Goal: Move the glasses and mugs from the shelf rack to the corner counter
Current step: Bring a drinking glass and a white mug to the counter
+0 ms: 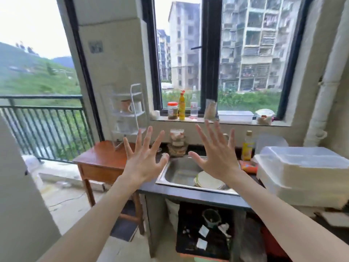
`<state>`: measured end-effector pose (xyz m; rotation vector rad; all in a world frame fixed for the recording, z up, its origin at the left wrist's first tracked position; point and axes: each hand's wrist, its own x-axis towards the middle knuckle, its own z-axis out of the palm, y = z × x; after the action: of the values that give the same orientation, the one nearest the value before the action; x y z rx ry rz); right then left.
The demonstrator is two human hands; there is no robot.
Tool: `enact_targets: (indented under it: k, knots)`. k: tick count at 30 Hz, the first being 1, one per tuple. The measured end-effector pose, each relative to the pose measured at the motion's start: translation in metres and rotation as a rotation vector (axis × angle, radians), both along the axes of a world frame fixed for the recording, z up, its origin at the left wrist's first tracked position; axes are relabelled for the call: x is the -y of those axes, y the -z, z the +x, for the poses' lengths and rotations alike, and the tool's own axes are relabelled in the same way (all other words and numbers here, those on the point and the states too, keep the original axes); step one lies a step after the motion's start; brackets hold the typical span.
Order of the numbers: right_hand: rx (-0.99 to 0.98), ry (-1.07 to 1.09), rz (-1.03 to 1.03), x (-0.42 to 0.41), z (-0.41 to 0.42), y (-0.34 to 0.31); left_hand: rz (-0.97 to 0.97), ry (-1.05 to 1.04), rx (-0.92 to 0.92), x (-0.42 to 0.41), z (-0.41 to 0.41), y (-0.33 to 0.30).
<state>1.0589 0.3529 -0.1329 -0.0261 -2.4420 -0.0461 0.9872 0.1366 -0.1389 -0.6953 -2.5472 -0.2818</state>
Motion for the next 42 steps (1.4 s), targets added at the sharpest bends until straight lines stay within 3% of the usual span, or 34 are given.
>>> enact_targets:
  k: [10,19,31,42]
  knots:
    - [0.004,-0.249,-0.025,0.090,-0.219,-0.031,-0.002,-0.289,0.000,0.098,-0.169,-0.018]
    - [0.071,-0.370,-0.043,0.170,-0.380,-0.006,0.015,-0.389,0.144,0.177,-0.299,0.009]
    - [0.155,-0.273,-0.084,0.247,-0.583,0.019,0.012,-0.294,0.211,0.260,-0.520,0.038]
    - [0.276,-0.234,-0.480,0.252,-0.750,0.039,0.166,-0.115,0.298,0.250,-0.699,0.062]
